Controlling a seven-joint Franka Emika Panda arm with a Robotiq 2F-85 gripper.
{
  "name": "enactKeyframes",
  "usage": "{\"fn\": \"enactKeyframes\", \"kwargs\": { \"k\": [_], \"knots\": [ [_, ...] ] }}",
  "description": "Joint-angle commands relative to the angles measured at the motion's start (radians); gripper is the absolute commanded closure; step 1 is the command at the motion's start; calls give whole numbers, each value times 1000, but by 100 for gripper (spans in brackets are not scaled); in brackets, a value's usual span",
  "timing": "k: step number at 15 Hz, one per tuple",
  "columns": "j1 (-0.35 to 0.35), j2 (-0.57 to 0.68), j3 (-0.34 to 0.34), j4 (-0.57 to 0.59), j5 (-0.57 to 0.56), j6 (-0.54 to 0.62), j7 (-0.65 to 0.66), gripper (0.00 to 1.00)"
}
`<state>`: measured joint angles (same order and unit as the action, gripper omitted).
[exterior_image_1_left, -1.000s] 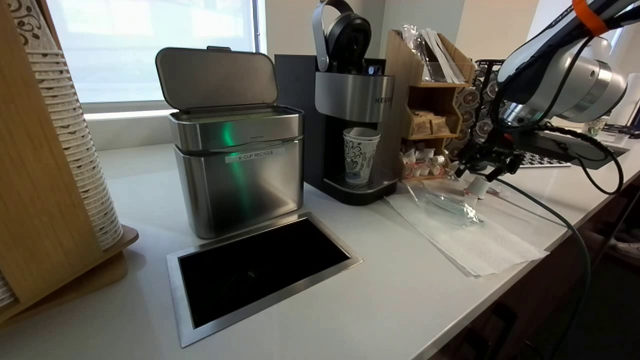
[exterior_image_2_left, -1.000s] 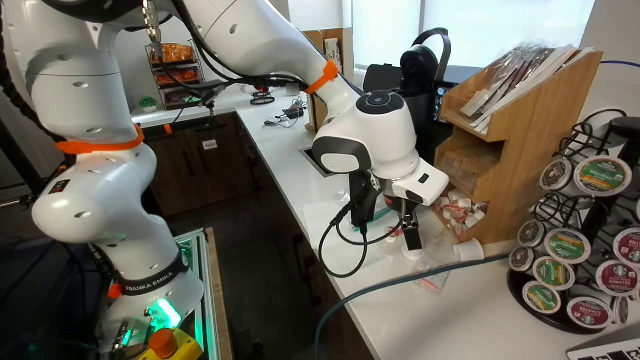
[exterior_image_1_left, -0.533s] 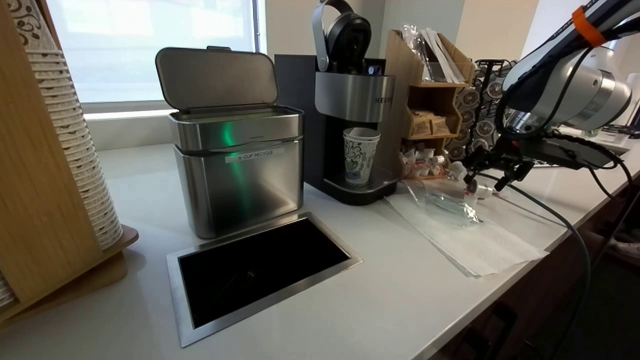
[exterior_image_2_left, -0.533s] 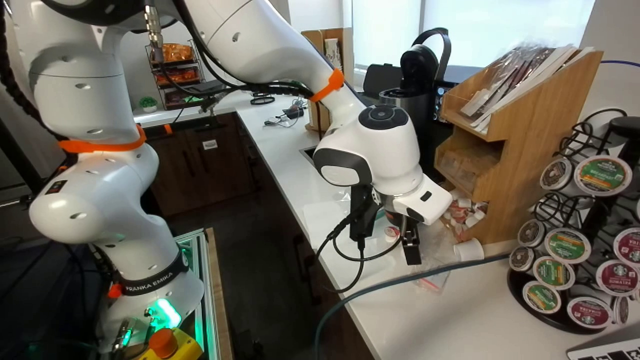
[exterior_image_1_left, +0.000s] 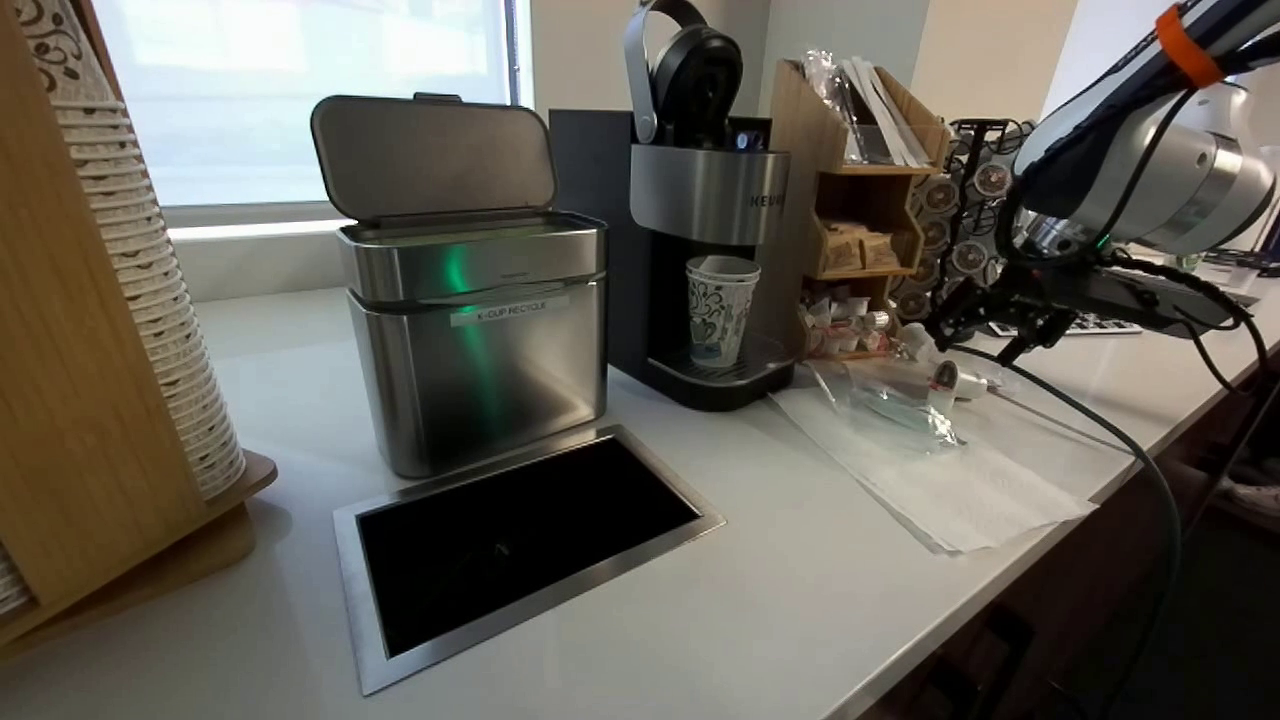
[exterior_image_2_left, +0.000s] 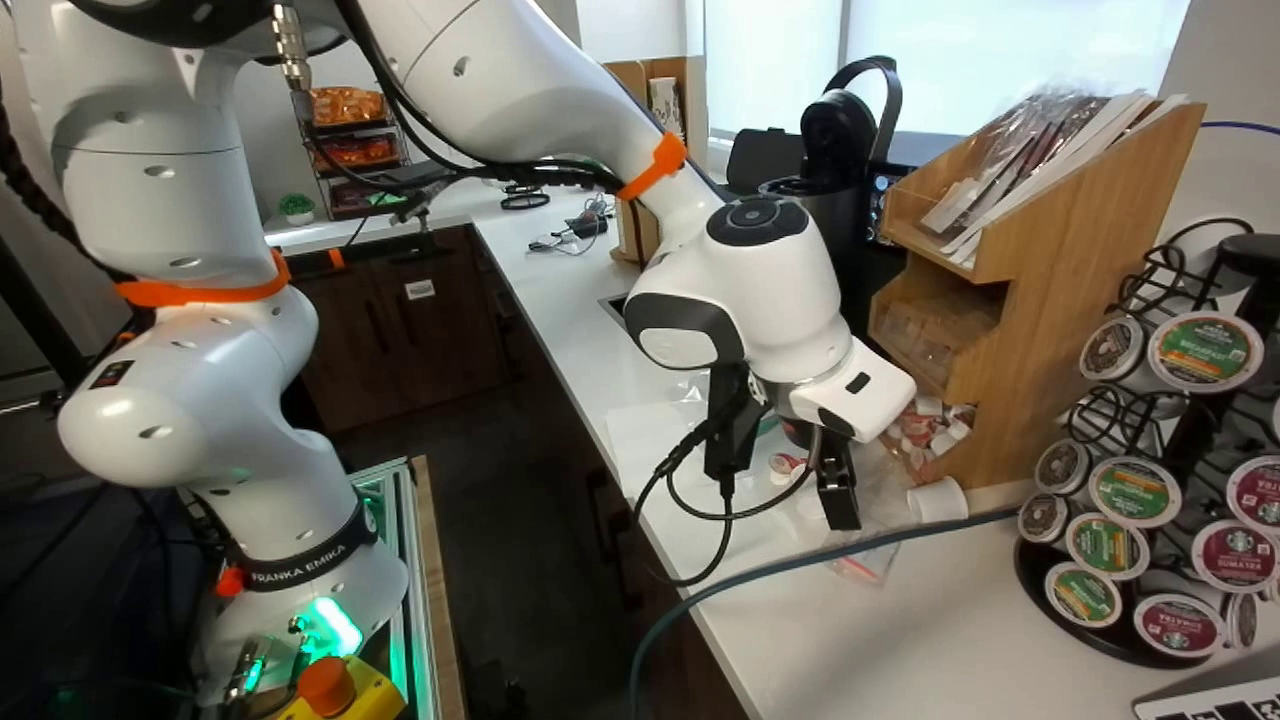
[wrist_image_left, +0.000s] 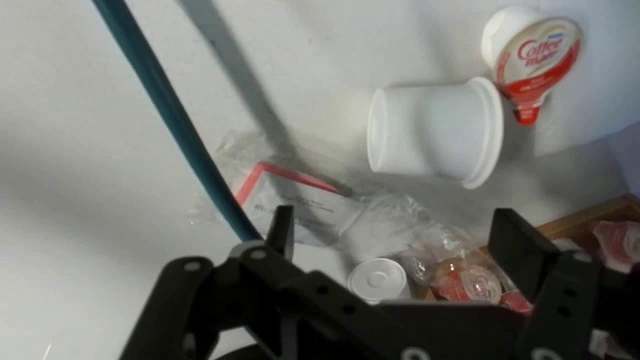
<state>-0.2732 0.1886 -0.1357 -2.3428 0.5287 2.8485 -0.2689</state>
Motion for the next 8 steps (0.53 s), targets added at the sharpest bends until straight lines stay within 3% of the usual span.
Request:
{"fn": "enactKeyframes", "kwargs": {
  "k": [1,3,8],
  "knots": [
    [33,-61,-38,-58,-116,13,186,0],
    [57,-71,-68,-69,-211,-8,330,0],
    [218,-47,-255,-62,-403,-39,702,0]
  ]
}}
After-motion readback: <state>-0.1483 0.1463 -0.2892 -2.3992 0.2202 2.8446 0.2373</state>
